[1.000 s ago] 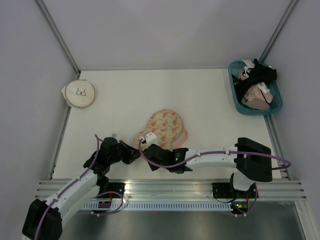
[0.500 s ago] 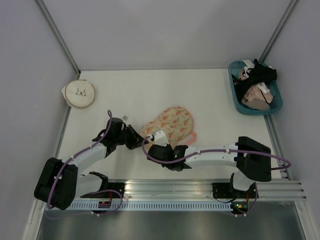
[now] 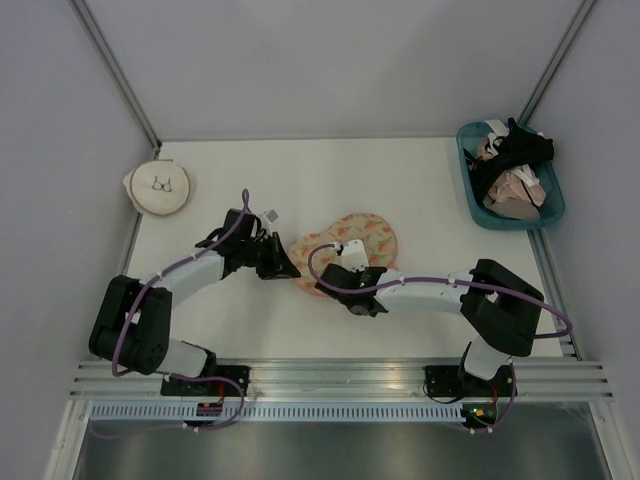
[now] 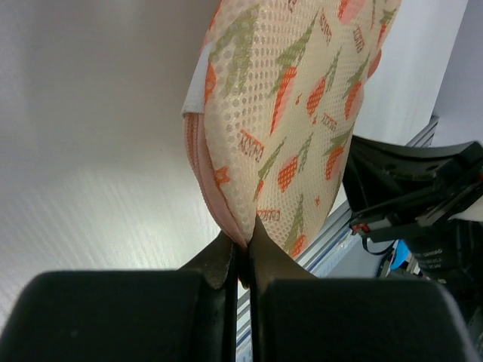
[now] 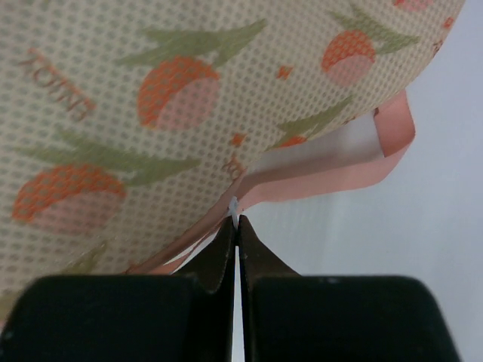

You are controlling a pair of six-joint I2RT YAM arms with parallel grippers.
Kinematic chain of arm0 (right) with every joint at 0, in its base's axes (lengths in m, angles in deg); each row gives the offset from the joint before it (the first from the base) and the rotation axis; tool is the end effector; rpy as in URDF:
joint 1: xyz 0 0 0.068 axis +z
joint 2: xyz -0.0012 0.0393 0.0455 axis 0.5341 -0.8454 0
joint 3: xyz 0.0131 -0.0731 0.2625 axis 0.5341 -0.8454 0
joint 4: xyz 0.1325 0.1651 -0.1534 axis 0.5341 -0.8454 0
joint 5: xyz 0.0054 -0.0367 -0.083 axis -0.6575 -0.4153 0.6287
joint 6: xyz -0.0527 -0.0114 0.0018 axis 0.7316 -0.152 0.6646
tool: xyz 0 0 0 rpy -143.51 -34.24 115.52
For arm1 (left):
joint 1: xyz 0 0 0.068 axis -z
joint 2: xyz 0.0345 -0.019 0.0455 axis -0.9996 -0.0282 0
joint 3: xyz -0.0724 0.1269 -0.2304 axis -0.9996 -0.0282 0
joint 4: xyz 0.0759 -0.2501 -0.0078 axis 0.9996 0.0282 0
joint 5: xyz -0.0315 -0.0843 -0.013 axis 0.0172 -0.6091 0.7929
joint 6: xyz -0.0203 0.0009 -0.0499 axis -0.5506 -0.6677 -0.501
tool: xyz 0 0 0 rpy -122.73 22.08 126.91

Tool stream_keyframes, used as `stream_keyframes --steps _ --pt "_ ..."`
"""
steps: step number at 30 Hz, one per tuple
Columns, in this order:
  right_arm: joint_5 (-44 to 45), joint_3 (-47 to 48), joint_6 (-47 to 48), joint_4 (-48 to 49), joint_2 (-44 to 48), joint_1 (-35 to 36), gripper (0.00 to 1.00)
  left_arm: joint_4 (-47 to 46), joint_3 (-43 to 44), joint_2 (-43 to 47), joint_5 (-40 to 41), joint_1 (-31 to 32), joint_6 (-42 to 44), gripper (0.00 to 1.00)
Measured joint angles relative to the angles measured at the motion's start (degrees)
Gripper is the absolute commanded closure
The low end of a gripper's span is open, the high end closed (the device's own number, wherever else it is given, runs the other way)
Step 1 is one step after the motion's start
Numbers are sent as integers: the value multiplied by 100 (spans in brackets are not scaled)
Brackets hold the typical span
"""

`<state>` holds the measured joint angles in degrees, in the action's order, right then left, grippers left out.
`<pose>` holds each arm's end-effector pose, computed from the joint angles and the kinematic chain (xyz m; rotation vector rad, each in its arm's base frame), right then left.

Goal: Unzip the laundry bag and remove the bra

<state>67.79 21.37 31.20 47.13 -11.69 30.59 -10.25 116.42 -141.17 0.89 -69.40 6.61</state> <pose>0.1558 0.2576 0.1610 -0.3046 2.4315 -0.1823 0.2445 -0.1050 0.1795 -0.0706 2.6042 -1.1022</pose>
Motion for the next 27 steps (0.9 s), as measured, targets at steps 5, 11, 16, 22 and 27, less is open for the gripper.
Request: stream_keyframes --steps 5,11,16,22,27 --pt "4 -7 66 13 -9 -258 100 -26 227 -632 -216 -4 155 69" --pt "96 -7 136 -72 -15 -308 100 -431 568 -1211 -380 -39 22 27" --pt "96 -7 151 -74 -13 -310 99 -638 715 -1058 -70 -44 -284 24" --pt "-2 -98 164 52 52 -310 100 -688 -645 970 549 -55 -1040 23" --pt "-839 -557 306 901 457 -310 99 -472 -1991 2981 728 -55 -1766 22"
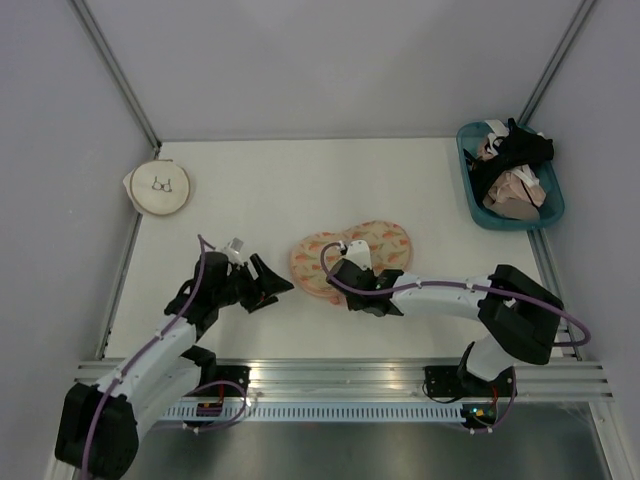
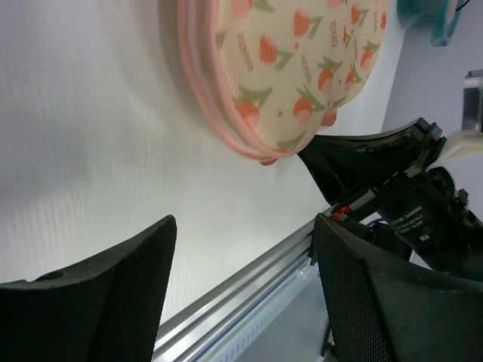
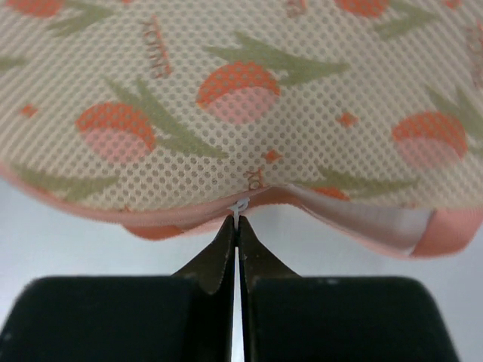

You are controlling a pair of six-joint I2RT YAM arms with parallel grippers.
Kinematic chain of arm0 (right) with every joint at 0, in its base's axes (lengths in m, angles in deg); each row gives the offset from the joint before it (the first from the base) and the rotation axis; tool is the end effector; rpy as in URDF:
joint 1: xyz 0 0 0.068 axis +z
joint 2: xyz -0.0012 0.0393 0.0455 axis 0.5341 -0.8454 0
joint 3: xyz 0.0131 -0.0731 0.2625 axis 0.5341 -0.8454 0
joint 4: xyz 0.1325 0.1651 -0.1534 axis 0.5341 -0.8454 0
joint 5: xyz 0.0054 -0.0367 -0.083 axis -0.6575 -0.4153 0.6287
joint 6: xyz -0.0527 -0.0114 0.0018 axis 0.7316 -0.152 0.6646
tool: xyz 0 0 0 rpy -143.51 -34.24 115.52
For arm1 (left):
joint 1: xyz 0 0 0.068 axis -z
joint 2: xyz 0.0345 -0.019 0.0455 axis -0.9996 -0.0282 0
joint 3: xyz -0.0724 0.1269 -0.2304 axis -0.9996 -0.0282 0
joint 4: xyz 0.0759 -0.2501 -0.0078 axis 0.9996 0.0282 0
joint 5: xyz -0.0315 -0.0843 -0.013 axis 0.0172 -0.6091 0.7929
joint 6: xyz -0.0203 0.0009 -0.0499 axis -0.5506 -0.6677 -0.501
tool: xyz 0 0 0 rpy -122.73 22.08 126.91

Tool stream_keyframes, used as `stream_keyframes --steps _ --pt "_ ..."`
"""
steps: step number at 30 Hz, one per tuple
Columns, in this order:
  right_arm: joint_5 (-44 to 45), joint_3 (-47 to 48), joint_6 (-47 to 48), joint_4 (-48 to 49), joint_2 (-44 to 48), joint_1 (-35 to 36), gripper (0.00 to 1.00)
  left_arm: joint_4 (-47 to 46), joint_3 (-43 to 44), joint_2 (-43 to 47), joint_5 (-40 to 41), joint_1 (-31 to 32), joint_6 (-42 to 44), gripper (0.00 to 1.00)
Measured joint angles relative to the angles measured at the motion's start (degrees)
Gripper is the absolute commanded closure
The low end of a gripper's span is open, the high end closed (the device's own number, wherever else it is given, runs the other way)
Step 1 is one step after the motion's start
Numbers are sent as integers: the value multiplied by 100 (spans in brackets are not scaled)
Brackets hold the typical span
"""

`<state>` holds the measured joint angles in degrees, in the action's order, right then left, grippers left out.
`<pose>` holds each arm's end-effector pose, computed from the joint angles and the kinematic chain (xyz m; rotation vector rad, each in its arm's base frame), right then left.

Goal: Unzip the laundry bag and remove the bra

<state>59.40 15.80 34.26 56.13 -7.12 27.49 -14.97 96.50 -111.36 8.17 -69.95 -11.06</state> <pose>0.1614 0.2436 0.1611 -0.2945 2.4705 0.0323 0.1640 -0.0713 0.1809 -0.4183 2.3748 -1.1416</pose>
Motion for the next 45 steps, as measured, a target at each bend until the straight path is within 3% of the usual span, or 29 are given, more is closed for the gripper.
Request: stream_keyframes --steps 6,11,16,27,30,32,33,35,45 --pt "-1543 -382 50 1552 417 13 100 369 -1034 1639 -107 2 -1034 19" --pt "-2404 -328 68 2275 330 55 100 334 -1115 2006 -107 2 -1580 16" --pt "-2800 -164 85 2496 72 166 99 90 -1082 1545 -59 15 -1969 14" --pt "-2942 -44 170 2479 -26 328 99 -1425 -879 -505 225 426 -2441 15" --pt "-2946 -35 197 2459 -26 352 100 -1849 -713 -986 326 560 -2524 30" --pt "-2951 -35 214 2435 -26 367 100 -2107 -658 -1220 396 581 -2575 63" --pt "-2953 -35 225 2420 -26 372 100 -2194 -649 -1294 422 581 -2608 86" --pt "-2938 -35 251 2387 -26 376 100 -2299 -643 -1381 501 581 -2618 98" --pt "-2470 63 291 1816 98 378 100 -2317 -588 -1414 748 619 -2603 98"
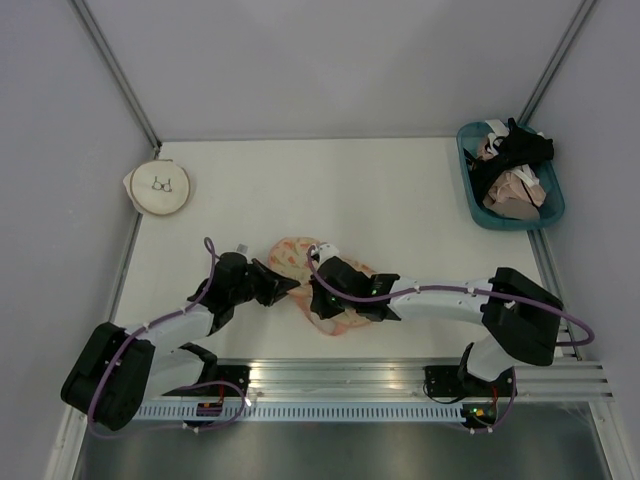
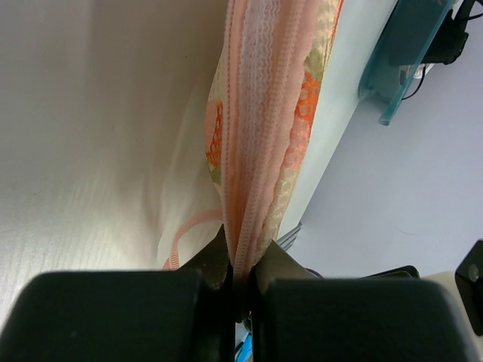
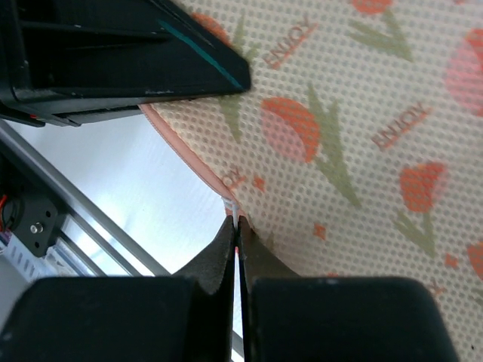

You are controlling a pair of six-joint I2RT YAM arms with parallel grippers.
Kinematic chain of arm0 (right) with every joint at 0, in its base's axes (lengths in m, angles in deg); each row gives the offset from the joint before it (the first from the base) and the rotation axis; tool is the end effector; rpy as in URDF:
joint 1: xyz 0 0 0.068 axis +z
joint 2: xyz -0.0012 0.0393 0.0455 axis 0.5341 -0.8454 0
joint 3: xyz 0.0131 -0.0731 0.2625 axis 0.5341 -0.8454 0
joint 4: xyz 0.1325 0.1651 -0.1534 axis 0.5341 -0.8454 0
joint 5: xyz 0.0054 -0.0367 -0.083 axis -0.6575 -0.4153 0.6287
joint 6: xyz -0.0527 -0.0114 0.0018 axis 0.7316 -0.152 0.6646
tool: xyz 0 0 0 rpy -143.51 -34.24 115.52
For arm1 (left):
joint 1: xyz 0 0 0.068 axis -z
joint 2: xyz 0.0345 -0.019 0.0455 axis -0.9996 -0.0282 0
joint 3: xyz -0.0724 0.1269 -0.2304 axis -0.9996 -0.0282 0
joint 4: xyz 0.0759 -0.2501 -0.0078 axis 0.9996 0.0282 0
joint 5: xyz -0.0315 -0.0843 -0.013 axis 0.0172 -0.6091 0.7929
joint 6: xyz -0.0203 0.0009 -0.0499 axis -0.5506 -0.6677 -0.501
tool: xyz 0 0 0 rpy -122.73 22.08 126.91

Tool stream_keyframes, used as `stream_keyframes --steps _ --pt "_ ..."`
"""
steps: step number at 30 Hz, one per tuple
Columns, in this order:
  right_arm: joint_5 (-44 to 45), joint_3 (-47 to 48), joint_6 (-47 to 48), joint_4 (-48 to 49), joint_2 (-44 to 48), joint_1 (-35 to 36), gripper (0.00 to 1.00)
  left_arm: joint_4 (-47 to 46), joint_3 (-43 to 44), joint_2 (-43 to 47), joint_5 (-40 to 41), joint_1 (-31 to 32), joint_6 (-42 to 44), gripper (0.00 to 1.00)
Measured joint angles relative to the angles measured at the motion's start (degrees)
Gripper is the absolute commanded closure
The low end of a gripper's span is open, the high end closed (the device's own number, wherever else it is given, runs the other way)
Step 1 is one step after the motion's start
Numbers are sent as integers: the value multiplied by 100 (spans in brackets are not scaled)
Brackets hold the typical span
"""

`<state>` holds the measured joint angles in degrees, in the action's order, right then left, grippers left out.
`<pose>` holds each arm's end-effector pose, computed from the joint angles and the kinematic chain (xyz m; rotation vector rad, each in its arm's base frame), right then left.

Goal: Unzip the laundry bag and remove the bra

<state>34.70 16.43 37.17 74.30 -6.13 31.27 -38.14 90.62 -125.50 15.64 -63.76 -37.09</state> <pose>0.1457 0.2882 0.1857 -0.5465 2.4225 0.7545 0.1757 -0.0932 0.1410 -0.9082 2.3081 -1.2772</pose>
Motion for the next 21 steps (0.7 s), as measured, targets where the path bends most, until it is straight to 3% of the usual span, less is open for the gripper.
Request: stream_keyframes --steps 13,21 --pt "448 -396 -238 -522 592 0 99 208 203 26 264 -369 116 98" --pt "570 -828 -376 -807 741 -2 100 304 704 -621 177 -826 483 98"
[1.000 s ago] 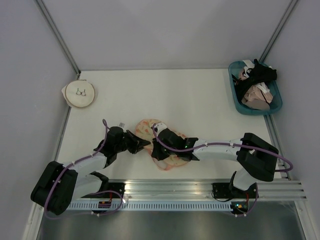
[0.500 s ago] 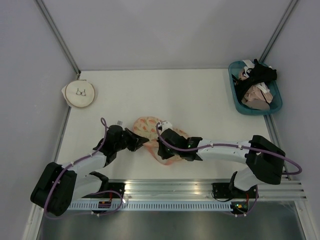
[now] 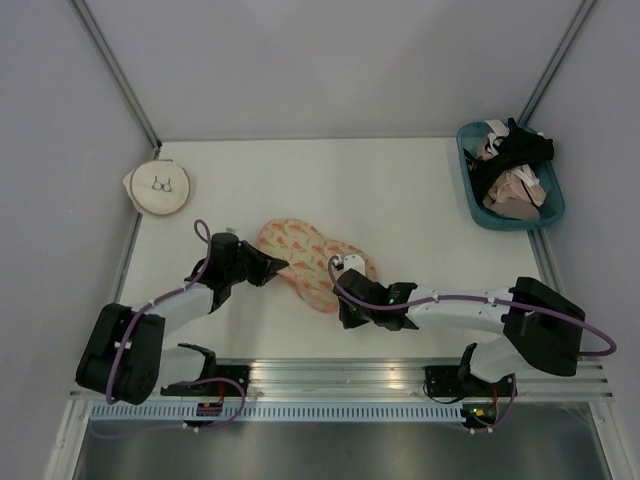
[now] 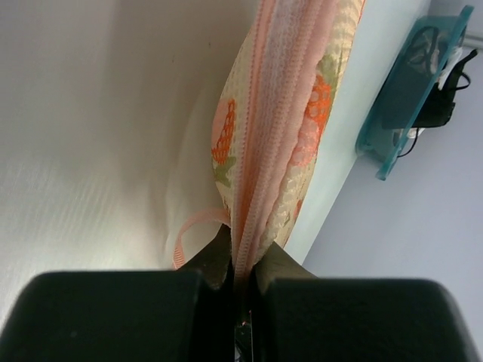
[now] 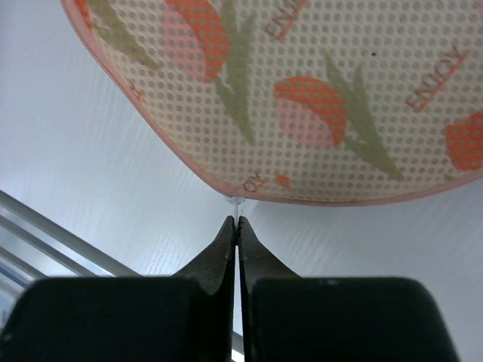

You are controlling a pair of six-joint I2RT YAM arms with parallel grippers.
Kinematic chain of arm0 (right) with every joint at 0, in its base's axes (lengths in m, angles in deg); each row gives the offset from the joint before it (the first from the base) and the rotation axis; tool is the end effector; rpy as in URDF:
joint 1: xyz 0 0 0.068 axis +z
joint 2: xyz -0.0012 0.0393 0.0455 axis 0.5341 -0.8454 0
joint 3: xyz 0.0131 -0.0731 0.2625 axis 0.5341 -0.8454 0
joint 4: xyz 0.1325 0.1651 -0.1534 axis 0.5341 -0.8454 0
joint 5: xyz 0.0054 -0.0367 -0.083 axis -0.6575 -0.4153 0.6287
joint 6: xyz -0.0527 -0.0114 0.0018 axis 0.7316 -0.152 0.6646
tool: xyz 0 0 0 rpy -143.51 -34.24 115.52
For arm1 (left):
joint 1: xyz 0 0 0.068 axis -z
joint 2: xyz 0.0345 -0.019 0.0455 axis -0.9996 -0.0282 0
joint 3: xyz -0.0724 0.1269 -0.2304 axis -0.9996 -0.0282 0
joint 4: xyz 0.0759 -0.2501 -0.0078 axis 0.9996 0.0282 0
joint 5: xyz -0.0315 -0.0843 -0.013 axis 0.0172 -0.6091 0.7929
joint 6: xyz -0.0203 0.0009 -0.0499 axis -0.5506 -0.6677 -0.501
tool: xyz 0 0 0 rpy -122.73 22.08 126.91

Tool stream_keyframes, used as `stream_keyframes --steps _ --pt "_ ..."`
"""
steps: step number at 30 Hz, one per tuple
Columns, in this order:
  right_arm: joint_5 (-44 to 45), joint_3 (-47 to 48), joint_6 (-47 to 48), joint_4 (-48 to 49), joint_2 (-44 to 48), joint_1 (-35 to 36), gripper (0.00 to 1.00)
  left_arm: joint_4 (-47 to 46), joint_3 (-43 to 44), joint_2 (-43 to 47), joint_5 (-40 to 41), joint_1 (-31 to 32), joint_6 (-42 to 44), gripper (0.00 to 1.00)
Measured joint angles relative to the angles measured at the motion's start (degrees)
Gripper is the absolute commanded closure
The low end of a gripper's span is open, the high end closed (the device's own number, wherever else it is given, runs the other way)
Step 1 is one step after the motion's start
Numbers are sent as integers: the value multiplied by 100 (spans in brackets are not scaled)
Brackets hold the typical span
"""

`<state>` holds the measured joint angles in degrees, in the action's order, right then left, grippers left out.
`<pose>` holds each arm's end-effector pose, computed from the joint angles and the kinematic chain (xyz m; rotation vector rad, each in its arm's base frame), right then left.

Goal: Unzip the laundry bag and remove the bra

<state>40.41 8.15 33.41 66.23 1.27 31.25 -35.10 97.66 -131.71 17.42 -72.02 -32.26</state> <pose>0.1272 0.2428 0.1692 -0.4480 2.5341 0.5458 0.2130 -0.0735 0.1512 -0.9902 2.2361 -1.1271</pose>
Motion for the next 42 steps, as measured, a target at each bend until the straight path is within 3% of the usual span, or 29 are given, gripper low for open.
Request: stream_keyframes --steps 4,11,16,19,20,23,25,30,36,42 --pt "540 39 -83 -428 -24 2 100 173 511 -619 -407 -133 525 98" --pt "1897 754 -387 -1716 -837 -129 100 627 2369 -2531 -1904 -251 2050 98" --pt "2485 944 -546 -2253 -1117 -442 100 1176 2658 -2793 -2240 -251 2855 98" --pt "2739 1040 -605 -2503 -1117 -564 100 1519 3062 -3095 -2319 -234 3281 66" --pt "2813 1080 -603 -2568 -1117 -575 99 1606 3158 -3174 -2334 -223 3379 48" --pt "2951 1147 -597 -2640 -1115 -608 100 1834 3213 -3250 -2323 -205 3606 35" --pt "2962 1147 -570 -2645 -1113 -605 99 1950 3195 -3226 -2245 -197 3648 33" --pt "2870 1145 -461 -2575 -1084 -605 100 2164 2820 -2498 -1690 -179 3641 29" --pt "2520 1078 -188 -2334 -962 -542 100 2175 1720 -387 -1014 -177 3309 28" --pt "1526 1071 345 -1609 -949 125 100 2074 278 1499 -837 146 2586 23"
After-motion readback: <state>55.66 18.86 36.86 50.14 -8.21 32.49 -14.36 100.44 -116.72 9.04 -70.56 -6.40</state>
